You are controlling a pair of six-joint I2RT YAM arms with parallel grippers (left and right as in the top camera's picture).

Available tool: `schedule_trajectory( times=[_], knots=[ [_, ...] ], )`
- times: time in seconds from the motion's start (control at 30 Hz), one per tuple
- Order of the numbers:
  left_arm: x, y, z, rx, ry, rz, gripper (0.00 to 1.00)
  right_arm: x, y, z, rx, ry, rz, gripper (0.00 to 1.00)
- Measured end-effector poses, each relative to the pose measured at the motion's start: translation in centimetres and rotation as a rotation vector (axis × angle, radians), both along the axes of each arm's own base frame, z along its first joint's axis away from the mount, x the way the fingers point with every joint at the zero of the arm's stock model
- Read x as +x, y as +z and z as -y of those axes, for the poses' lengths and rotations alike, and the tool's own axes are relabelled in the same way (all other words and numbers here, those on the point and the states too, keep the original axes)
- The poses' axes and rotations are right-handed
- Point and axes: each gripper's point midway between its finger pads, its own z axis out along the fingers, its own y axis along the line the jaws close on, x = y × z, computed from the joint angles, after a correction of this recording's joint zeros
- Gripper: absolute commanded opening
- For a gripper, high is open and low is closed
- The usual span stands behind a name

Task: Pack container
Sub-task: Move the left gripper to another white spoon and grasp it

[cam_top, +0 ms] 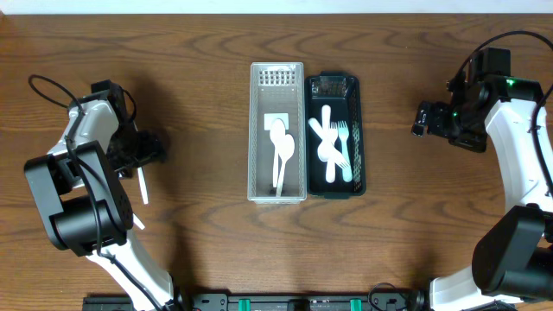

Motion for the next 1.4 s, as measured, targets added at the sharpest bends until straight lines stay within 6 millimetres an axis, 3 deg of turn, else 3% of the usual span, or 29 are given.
schedule_trajectory(
  times=[0.27, 0.33, 0.5, 0.6, 1.4],
  knots=[
    [-0.4, -0.16, 0.18, -0.003, -0.002, 0.002, 0.81, -0.01, 0.0, 0.0, 0.0, 0.0, 0.0, 0.99],
    [-0.4, -0.16, 0.19, -0.004, -0.002, 0.002, 0.77, -0.01, 0.0, 0.0, 0.0, 0.0, 0.0, 0.99],
    [-0.62, -0.2, 0.27, -0.006, 0.001, -0.006, 0.53, -0.03, -0.01, 0.0, 0.0, 0.0, -0.001, 0.99],
    [-0.73, -0.23, 0.3, -0.007, 0.001, -0.01, 0.27, -0.05, -0.01, -0.01, 0.0, 0.0, -0.002, 0.99],
    [-0.86, -0.27, 0.19, 0.0, -0.001, -0.015, 0.06, 0.01, 0.0, 0.0, 0.0, 0.0, 0.0, 0.99]
  ],
)
